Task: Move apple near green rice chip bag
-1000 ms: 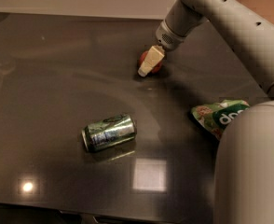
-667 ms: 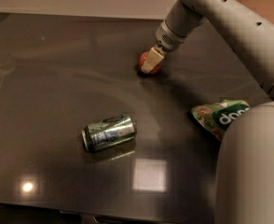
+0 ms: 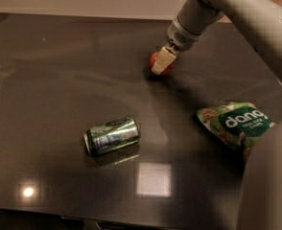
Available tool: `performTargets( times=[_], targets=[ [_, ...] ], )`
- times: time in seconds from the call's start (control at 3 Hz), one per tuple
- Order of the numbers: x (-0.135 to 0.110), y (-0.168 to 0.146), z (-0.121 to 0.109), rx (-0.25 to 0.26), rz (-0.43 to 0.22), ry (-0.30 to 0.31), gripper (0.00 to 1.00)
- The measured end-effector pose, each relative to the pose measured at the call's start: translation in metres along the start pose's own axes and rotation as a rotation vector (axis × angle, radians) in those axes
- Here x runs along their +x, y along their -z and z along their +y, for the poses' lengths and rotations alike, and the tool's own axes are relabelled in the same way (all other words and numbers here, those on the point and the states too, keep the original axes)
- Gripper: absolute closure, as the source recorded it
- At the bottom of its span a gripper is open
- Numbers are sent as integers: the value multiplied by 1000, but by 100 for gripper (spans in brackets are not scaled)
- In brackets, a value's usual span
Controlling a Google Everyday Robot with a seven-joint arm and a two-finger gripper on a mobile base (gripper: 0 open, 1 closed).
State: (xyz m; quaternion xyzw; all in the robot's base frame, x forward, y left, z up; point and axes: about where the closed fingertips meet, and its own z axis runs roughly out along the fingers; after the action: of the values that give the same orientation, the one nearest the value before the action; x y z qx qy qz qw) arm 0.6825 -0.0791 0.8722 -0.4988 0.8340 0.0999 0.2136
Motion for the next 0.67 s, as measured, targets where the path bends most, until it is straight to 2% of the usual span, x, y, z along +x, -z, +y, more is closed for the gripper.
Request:
performTargets(
  times=[0.33,0.67],
  targets=[
    [25,30,7,31,35,-47,100],
    [58,59,13,65,65,-113,100]
  ],
)
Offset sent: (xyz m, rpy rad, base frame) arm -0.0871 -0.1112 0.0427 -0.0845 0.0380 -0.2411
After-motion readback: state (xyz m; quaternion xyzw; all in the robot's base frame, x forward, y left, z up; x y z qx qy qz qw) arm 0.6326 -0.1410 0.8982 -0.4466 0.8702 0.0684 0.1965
